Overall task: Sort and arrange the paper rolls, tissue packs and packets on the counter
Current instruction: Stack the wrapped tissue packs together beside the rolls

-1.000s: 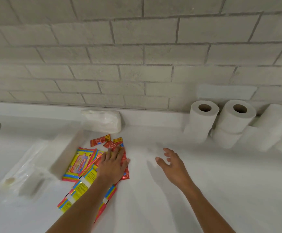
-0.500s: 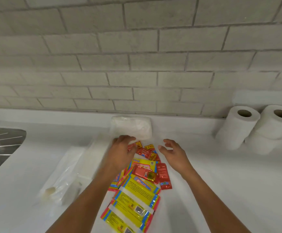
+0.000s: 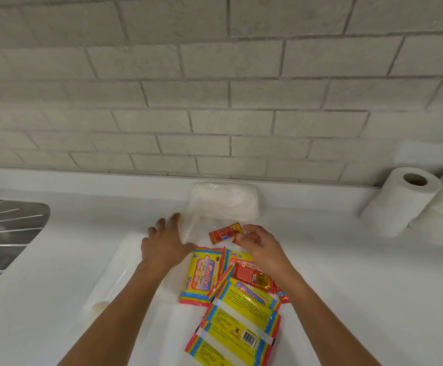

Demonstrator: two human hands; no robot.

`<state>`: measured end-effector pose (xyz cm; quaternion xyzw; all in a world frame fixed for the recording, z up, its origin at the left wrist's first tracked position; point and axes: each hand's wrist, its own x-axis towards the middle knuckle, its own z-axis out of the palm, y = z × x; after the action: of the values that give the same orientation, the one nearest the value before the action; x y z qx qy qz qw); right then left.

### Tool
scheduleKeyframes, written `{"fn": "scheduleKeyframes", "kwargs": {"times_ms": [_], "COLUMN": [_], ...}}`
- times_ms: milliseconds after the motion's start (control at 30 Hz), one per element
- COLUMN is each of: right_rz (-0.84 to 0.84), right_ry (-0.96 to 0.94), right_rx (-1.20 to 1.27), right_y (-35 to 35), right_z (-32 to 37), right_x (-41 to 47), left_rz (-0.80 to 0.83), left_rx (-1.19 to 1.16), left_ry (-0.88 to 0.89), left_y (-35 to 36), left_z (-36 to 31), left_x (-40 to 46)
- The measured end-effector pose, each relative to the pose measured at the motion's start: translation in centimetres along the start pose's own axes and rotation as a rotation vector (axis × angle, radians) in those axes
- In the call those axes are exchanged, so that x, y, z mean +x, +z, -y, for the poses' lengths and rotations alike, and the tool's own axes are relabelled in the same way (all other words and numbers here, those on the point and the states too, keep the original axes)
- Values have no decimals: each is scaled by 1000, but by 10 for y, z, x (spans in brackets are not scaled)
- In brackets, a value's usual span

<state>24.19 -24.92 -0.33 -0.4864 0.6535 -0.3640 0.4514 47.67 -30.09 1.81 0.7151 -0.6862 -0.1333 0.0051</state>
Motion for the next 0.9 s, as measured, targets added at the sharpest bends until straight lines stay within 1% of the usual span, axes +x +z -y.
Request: {"fn": "scheduleKeyframes", "kwargs": {"times_ms": [267,367,500,667,733,833,900], "right_rz": [9,18,18,58,102,196,230], "right_ry": [26,53,90,145,151,130,115], "right_rx": [47,105,204,364,431,612,720], "right_y": [10,6,-1,-11,-16,-27,-37], "right_z": [-5,-9,-17,-8,-1,4,1], "right_x": [-17,-22,-25,-36,-43,-54,-58], "left_rz": [-90,-126,-213,-283,-244,-41,50], "left_rx": [-22,-52,-170,-455,-600,-922,-1059], "left_ry": [27,54,105,177,211,186,170], "left_y": [1,-2,-13,-40,-51,-53,-46], "left_z": [5,2,-6,-35,-51,-77,-93], "left_x": [-3,-9,-20,-35,-42,-48,-52]}}
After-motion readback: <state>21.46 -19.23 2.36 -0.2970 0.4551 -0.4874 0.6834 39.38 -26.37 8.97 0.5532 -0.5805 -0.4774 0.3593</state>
